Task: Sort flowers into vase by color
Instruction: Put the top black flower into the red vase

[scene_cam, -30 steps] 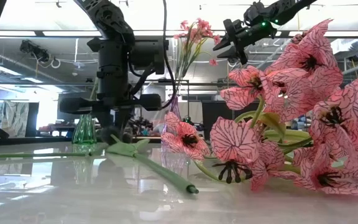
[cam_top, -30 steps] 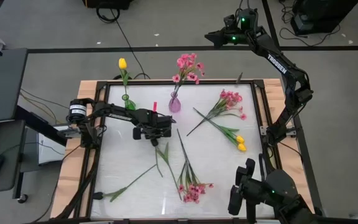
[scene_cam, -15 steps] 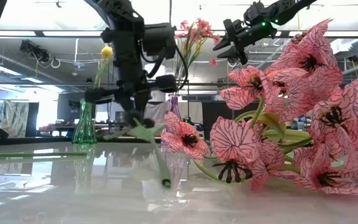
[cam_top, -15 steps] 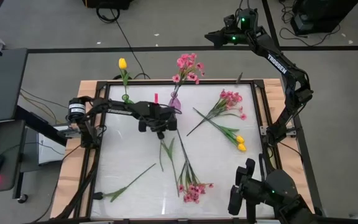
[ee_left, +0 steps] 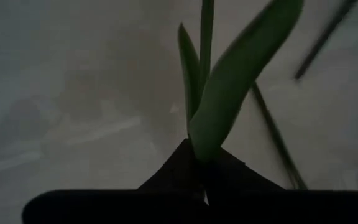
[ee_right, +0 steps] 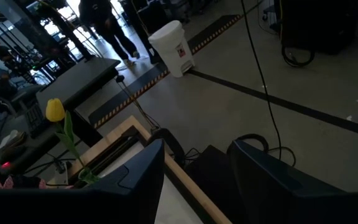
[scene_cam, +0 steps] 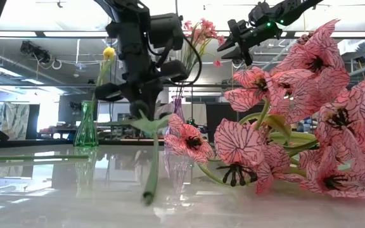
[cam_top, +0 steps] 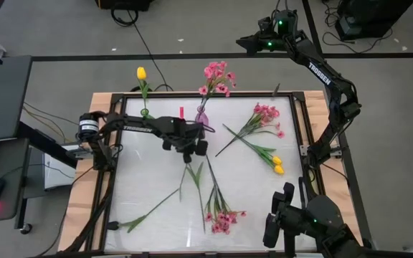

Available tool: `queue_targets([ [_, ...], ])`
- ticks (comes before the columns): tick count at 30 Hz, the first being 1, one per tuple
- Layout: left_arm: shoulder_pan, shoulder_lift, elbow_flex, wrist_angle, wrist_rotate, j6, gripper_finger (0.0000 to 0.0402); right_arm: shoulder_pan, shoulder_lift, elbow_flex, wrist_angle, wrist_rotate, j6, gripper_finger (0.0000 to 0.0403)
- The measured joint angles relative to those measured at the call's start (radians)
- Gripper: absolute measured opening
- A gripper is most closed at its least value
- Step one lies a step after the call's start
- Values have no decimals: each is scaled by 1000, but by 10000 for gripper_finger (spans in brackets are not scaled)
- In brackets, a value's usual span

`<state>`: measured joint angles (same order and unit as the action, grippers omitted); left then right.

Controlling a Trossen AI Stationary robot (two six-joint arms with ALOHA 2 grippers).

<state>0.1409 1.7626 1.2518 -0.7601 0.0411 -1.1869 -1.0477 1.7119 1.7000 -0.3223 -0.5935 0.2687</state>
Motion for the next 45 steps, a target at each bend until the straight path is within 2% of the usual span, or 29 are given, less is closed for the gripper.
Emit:
queue_targets([
  [5, -15, 0, 0, -35, -44, -62, 37, 0, 0, 0, 0, 0, 0, 196],
  [11, -15, 0, 0, -57, -45, -68, 44, 0, 0, 0, 0, 0, 0, 196],
  [15, -15, 0, 0, -73, -48, -71, 81, 0, 0, 0, 0, 0, 0, 196],
  [19, -16, 0, 0, -104, -99, -90, 127, 0, 0, 0, 0, 0, 0, 196],
  [22, -16, 3, 0, -127, -129, -95, 143, 0, 0, 0, 0, 0, 0, 196],
  [28, -4, 25, -1, -143, -161, -108, 146, 0, 0, 0, 0, 0, 0, 196],
  [38, -3, 101, -1, -122, -137, -120, 146, 0, 0, 0, 7, 0, 0, 196],
  [45, 6, 103, -1, -122, -146, -121, 145, 0, 0, 0, 15, 0, 0, 196],
])
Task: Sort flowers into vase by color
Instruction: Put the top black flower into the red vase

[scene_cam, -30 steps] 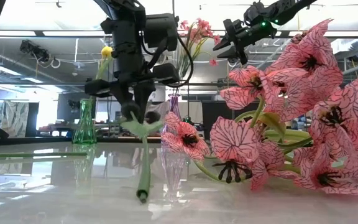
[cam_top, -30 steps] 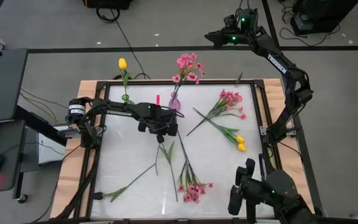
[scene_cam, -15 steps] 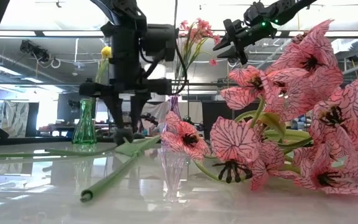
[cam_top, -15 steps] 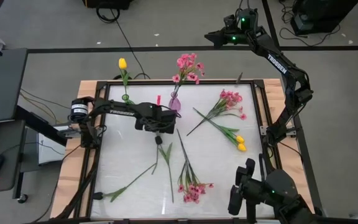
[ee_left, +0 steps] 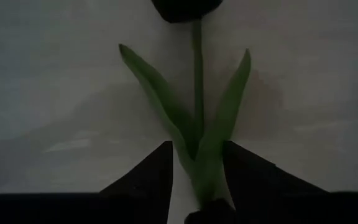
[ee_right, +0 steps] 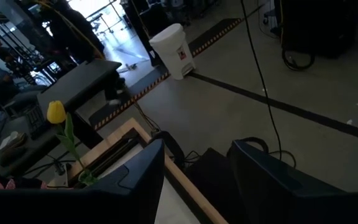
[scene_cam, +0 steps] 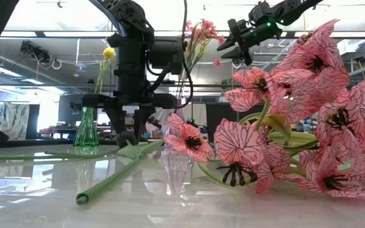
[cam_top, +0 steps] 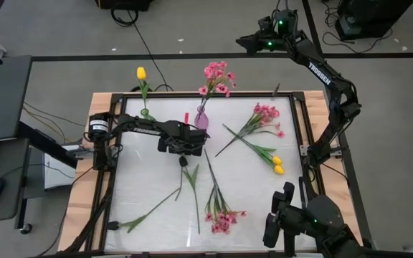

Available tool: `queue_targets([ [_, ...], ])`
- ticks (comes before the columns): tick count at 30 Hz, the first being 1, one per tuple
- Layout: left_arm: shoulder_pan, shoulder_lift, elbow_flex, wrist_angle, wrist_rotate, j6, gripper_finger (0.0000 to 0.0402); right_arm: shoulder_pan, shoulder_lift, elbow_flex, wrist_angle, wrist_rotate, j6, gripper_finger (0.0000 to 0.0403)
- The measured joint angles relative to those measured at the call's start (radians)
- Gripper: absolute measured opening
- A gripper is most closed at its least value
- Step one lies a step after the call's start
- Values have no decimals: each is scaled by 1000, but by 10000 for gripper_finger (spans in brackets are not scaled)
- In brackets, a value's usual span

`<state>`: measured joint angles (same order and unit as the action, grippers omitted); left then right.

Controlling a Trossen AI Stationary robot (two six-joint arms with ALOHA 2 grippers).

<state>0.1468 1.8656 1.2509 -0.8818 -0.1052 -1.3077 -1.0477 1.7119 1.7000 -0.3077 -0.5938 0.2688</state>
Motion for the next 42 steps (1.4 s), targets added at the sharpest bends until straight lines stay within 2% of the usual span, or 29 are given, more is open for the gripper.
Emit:
queue_targets([
  [11, 7, 0, 0, 5, -5, 2, 82, 0, 0, 0, 0, 1, 0, 196],
  [14, 7, 0, 0, 16, -5, 2, 77, 0, 0, 0, 0, 1, 0, 196],
  [17, 7, 0, 0, 22, -4, 13, 92, 0, 0, 0, 0, 1, 0, 196],
  [24, 6, 0, 0, 21, -4, 6, 154, 0, 0, 0, 0, 0, 0, 196],
  [28, 6, 0, 0, 21, -4, 5, 173, 0, 0, 0, 0, 0, 0, 196],
  [42, 6, 0, 0, 20, -4, 0, 180, 0, 0, 0, 0, 0, 0, 196],
])
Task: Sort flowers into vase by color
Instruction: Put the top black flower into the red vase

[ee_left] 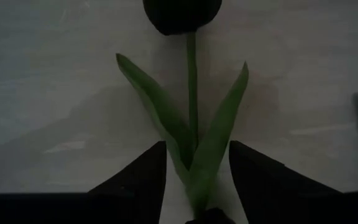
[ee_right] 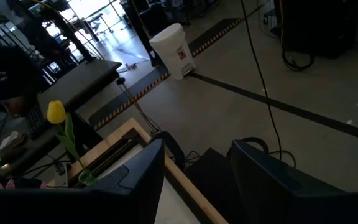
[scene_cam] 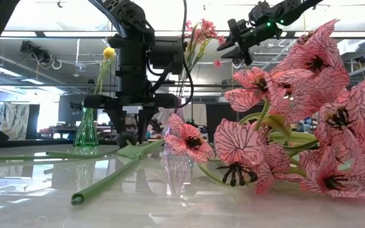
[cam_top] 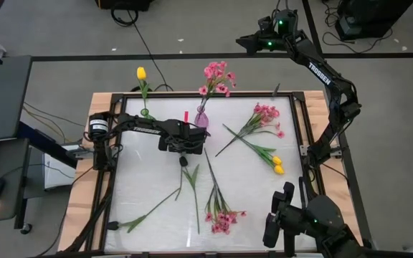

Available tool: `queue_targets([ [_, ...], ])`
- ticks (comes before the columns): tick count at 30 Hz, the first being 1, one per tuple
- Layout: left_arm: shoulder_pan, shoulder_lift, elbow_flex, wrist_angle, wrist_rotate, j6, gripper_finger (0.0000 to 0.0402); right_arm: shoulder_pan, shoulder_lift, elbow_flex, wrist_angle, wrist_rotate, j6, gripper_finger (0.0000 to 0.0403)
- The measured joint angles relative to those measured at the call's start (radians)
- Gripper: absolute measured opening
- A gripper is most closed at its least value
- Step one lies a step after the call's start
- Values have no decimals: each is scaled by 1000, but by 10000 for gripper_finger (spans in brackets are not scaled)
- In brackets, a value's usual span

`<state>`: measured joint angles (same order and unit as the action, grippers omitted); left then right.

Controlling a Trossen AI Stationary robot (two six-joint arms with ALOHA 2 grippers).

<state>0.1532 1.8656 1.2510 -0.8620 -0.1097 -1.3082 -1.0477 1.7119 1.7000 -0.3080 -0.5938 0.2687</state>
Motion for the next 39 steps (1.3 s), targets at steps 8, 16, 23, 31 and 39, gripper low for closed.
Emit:
queue_targets([
  [8, -25, 0, 0, -2, 11, -43, 180, 0, 0, 0, 0, 0, 0, 196],
  [16, -46, 0, 0, -7, -11, -86, 180, 0, 0, 0, 0, 0, 0, 196],
  [23, -46, 21, -1, -2, -44, -109, 157, 0, 0, 0, 0, 0, 0, 196],
  [31, -52, 53, 1, 13, -17, -114, 110, 0, 0, 0, 1, 1, 0, 196],
  [39, -44, 49, 2, 12, -7, -95, 39, 0, 0, 0, 7, 1, 0, 196],
])
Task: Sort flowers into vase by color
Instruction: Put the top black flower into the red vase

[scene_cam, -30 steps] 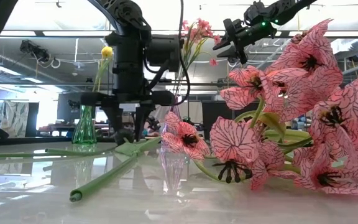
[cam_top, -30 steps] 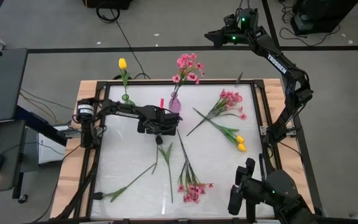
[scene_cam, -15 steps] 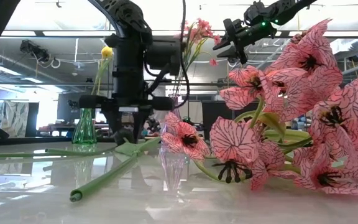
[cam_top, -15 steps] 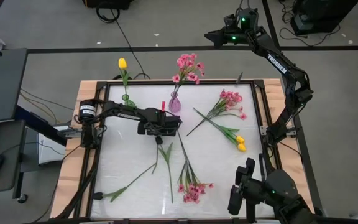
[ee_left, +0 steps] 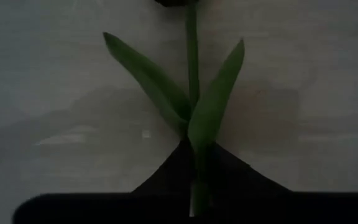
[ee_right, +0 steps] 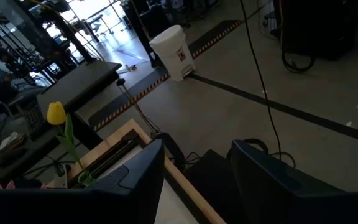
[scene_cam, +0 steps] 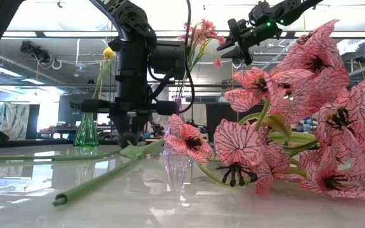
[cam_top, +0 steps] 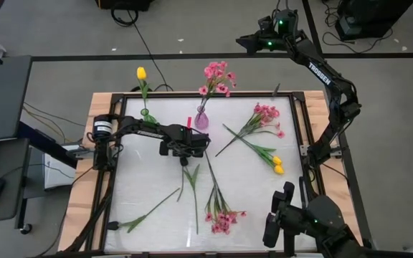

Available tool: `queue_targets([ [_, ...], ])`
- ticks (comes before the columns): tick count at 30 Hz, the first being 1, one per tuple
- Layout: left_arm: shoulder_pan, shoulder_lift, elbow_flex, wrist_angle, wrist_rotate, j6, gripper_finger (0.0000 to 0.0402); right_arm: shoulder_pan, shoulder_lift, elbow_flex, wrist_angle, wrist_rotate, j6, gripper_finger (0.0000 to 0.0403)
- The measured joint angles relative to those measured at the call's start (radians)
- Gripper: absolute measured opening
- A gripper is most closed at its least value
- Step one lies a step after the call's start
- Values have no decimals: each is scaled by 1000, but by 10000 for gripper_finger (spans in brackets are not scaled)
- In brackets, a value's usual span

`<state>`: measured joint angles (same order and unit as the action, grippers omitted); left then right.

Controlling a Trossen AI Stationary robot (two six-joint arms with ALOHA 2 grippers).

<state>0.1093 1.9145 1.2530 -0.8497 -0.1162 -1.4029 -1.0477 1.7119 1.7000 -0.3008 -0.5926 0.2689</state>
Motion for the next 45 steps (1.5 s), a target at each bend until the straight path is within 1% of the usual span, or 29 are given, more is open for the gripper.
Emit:
queue_targets([
  [3, 1, -11, 0, 3, 1, 4, 17, 0, 0, 0, 1, 1, 0, 196],
  [5, 4, -25, -1, 14, -4, 4, 10, 0, 0, 0, 1, 1, 0, 196],
  [17, 9, -90, 3, 13, -56, 18, 7, 0, 0, 0, 1, 0, 0, 196],
  [22, 9, -115, 45, -4, -105, 57, 6, 0, 0, 0, 2, 0, 0, 196],
  [28, 9, -117, 142, -98, -121, 96, 6, 0, 0, 0, 3, 0, 0, 196],
  [35, -7, -116, 267, -300, -107, 90, 6, 0, 0, 0, 29, -1, 0, 196],
  [40, -41, -116, 352, -432, -84, 70, 7, 0, 0, 0, 32, -1, 0, 196],
  [45, -94, -116, 432, -503, -80, 27, 7, 0, 0, 0, 38, -1, 0, 196],
])
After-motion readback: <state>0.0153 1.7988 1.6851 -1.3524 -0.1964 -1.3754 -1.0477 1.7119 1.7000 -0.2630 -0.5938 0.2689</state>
